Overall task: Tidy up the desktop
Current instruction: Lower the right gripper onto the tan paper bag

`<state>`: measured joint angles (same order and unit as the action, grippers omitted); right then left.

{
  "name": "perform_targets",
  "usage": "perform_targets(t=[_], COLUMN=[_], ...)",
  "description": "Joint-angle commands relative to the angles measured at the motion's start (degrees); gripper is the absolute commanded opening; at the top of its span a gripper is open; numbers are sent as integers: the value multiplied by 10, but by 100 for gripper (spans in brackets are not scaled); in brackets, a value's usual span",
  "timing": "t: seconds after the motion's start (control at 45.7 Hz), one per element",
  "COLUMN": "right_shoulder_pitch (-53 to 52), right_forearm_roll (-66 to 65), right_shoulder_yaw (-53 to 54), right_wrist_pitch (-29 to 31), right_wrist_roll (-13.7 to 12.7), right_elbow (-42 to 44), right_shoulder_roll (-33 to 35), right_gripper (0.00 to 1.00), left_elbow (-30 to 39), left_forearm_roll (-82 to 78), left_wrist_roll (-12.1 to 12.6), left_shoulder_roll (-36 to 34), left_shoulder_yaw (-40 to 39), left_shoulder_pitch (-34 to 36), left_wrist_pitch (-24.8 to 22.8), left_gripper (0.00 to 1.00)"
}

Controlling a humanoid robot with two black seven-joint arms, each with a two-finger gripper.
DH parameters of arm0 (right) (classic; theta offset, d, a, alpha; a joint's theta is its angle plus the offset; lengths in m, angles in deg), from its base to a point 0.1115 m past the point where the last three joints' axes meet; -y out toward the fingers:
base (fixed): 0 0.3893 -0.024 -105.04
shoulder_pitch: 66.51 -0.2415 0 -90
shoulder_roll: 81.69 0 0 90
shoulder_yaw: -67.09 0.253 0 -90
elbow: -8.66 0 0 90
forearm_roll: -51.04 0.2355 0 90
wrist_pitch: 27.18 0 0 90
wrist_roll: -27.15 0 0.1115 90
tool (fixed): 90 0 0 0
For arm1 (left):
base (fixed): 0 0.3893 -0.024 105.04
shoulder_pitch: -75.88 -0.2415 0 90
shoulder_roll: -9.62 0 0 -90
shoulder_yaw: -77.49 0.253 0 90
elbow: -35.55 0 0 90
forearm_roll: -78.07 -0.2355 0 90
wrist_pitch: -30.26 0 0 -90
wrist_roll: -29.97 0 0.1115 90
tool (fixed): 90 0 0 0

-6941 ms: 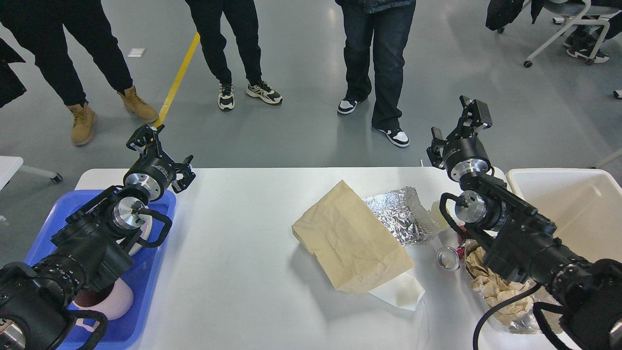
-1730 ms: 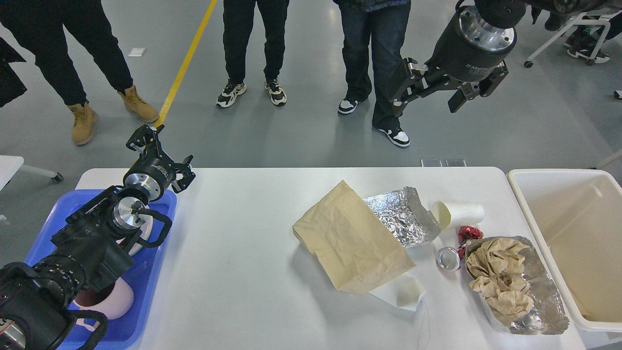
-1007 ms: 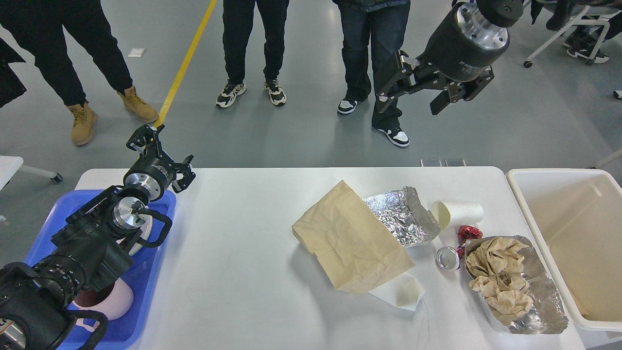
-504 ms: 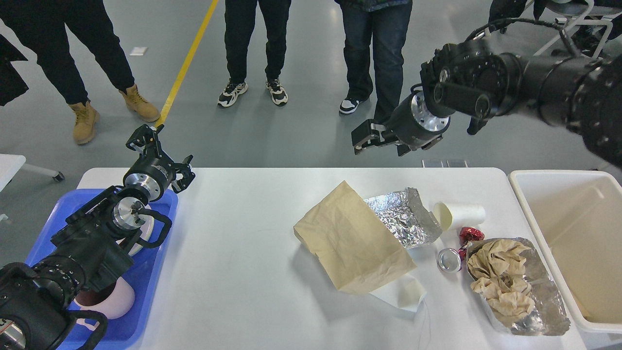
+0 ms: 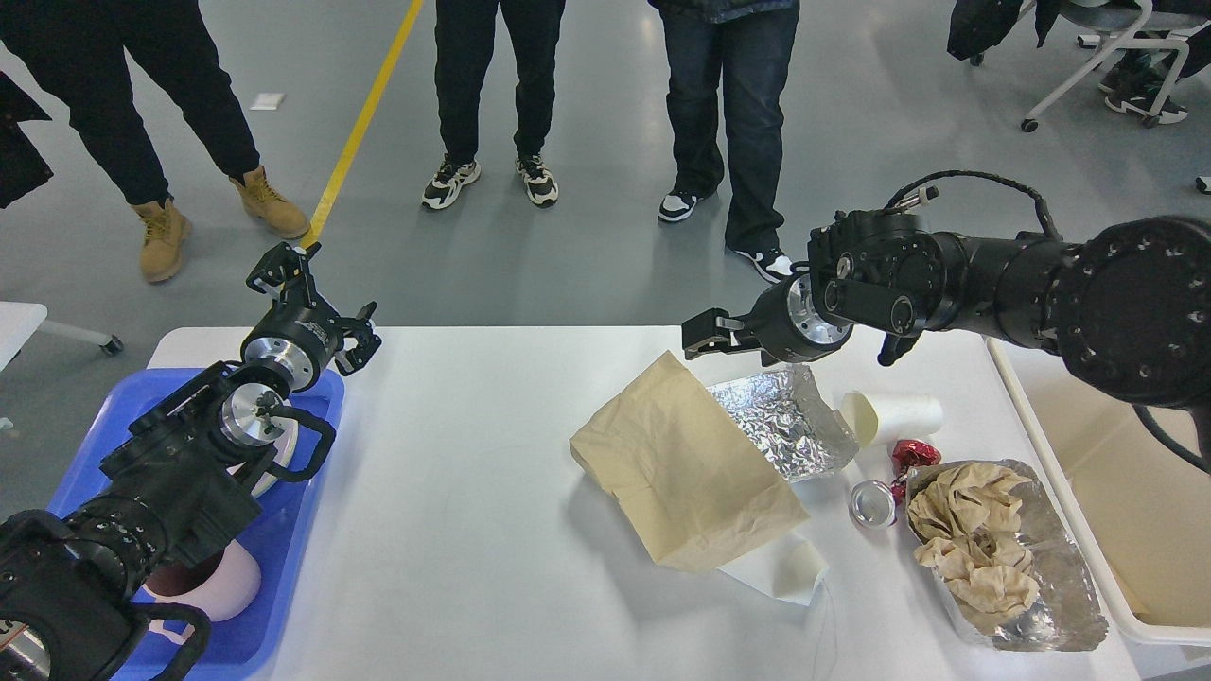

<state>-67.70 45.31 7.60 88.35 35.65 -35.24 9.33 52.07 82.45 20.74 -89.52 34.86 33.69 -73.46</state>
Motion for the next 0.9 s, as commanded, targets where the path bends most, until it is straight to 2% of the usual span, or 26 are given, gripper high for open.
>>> perform_targets(t=[0.0,0.066,0.219,0.372,0.482,0.876], right_shoulder_pitch=[-14,-21,2,54,73,89], right_forearm_roll=[0,-1,-4,-36,-43,-42], right_shoulder_yaw=[1,1,-6,-16,-17,-16], right_wrist_pitch=[63,83,81,72,70,68], right_wrist_roll=[0,0,-1,-8,-15,-15], right_elbow=[-6,-19,-15,33,61,61], right_shoulder_roll=[0,-1,-34,-54,-55,-53], right_gripper=[100,100,100,100,100,100], left_elbow=[0,0,0,0,0,0], left_forearm_roll=[0,-1,0,0,-1,-1], left_wrist_roll=[0,0,0,0,0,0], left_shoulder_roll=[0,0,0,0,0,0], left_shoulder_yaw=[-1,0,0,0,0,0], left_shoulder_pitch=[-1,-1,-1,0,-1,-1], left_wrist_pitch=[0,0,0,0,0,0], left_gripper=[97,97,97,97,97,97])
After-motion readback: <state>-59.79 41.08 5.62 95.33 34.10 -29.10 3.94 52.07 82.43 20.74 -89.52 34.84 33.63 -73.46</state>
